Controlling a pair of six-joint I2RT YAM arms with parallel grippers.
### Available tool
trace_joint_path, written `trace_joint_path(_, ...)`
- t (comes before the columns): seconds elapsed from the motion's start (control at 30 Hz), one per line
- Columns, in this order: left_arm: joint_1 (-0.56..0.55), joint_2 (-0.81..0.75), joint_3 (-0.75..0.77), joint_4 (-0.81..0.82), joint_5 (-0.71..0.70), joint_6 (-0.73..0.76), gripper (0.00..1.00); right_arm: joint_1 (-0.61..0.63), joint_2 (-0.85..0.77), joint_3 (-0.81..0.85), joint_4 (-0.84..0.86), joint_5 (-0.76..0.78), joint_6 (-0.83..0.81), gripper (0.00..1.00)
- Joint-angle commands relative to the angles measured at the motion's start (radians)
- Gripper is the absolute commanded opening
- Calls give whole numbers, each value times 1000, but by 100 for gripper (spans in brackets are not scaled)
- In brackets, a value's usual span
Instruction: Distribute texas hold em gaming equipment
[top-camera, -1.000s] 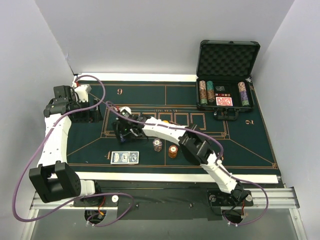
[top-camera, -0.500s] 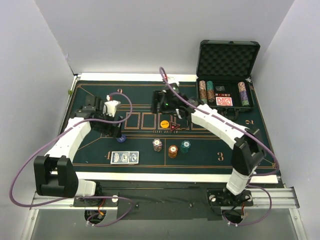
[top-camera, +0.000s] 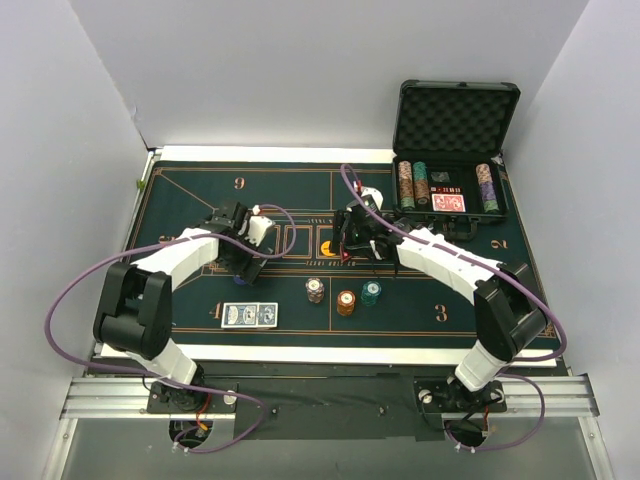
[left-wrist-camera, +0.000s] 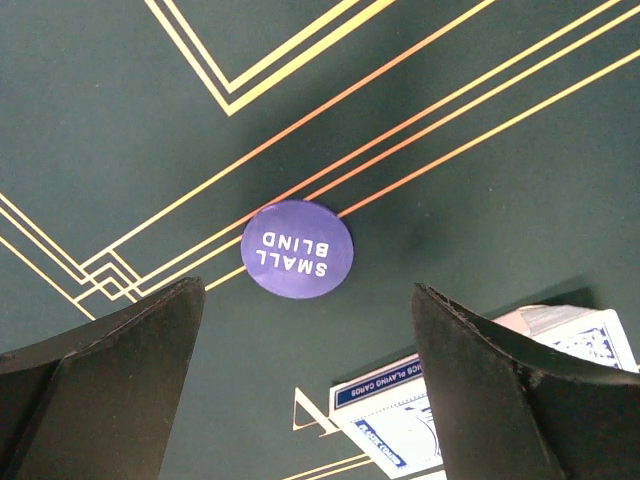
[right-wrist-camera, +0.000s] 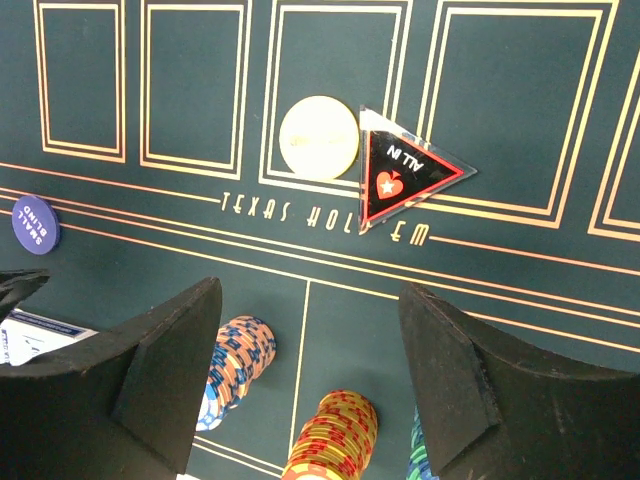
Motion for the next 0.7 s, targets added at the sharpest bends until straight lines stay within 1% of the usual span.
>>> trace_joint_path(0.0,-17,32,17,81,-49,4,95,9,-12,18,31,-2,24,66)
trace_joint_path(0.03,-17,36,14,92,-80,3,95,10,-10,18,33,-2,24,66)
trace_joint_path(0.17,-17,65,16,117,-91,-5,95,24,-4,2,45,7,29,66)
trace_joint_path(0.37,-16,114,21,143,-151,-28,95,44,5,-5,51,16,27,64)
trace_joint_path(0.5,-8,131,21,146,-161,-40,95,60,28,5,35,38,16,61)
trace_joint_path(0.57,9,133,19,140,-152,-43,94,73,51,21,18,64,9,59)
trace_joint_path(0.67,55,125,7,135,-141,-43,89,112,100,50,-31,127,-11,57)
